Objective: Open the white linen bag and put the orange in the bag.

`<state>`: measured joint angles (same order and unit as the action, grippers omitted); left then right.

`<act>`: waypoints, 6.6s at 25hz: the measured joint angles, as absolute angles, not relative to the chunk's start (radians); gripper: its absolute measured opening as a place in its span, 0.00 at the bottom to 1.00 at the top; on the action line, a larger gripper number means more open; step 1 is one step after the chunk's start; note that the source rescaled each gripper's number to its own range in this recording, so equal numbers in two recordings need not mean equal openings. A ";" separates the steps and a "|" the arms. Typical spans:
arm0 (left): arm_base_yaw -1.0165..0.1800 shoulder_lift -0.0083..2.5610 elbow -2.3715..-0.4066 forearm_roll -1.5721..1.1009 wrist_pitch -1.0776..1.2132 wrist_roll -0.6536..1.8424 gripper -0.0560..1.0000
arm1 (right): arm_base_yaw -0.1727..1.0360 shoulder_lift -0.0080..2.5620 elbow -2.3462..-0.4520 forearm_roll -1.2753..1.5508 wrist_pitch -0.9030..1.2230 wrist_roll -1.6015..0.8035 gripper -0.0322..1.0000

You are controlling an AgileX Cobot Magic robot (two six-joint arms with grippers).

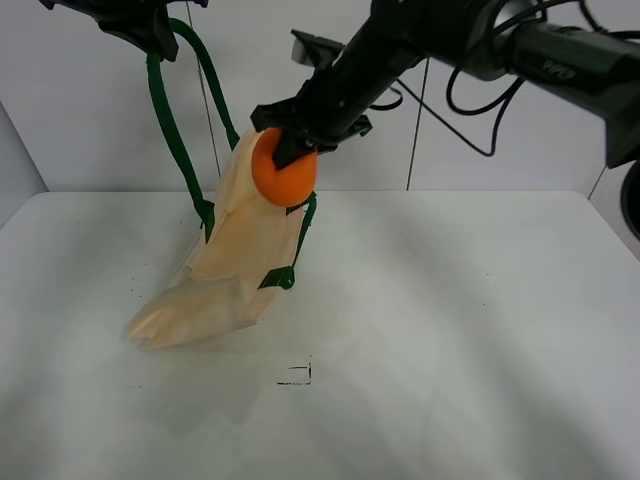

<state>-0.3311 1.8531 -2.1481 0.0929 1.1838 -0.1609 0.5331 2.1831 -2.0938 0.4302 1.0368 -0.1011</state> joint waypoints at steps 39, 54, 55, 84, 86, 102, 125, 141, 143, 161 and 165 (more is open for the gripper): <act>-0.331 1.853 -2.147 0.091 1.184 -0.160 0.05 | 0.329 2.366 -2.318 0.013 1.213 0.060 1.00; -0.331 1.853 -2.147 0.091 1.184 -0.160 0.05 | 0.026 2.350 -2.288 0.024 1.212 0.046 1.00; -0.331 1.853 -2.147 0.091 1.184 -0.160 0.05 | 0.022 2.333 -2.257 0.024 1.213 0.039 1.00; -0.331 1.853 -2.147 0.091 1.184 -0.160 0.05 | 0.018 0.505 -0.508 -0.015 1.038 -0.011 1.00; -0.331 1.853 -2.147 0.091 1.184 -0.160 0.05 | 0.018 0.379 -0.498 -0.015 1.035 -0.011 1.00; -0.331 1.889 -1.973 -0.006 1.103 -0.160 0.05 | 0.018 -0.004 -0.491 -0.018 1.026 -0.012 1.00; -0.277 2.136 -1.851 0.080 0.976 -0.154 0.94 | 0.018 -0.004 -0.491 -0.018 1.026 -0.012 1.00; -0.047 2.091 -1.782 0.094 1.078 -0.116 0.93 | 0.018 -0.004 -0.491 -0.018 1.026 -0.013 1.00; -0.047 2.041 -1.721 0.093 1.079 -0.116 0.93 | 0.018 -0.004 -0.491 -0.018 1.026 -0.013 1.00; -0.047 1.216 -0.761 0.092 1.081 -0.112 0.93 | 0.018 -0.004 -0.491 -0.018 1.026 -0.013 1.00; -0.047 0.970 -0.621 0.092 1.072 -0.076 0.93 | 0.018 -0.004 -0.491 -0.018 1.026 -0.013 1.00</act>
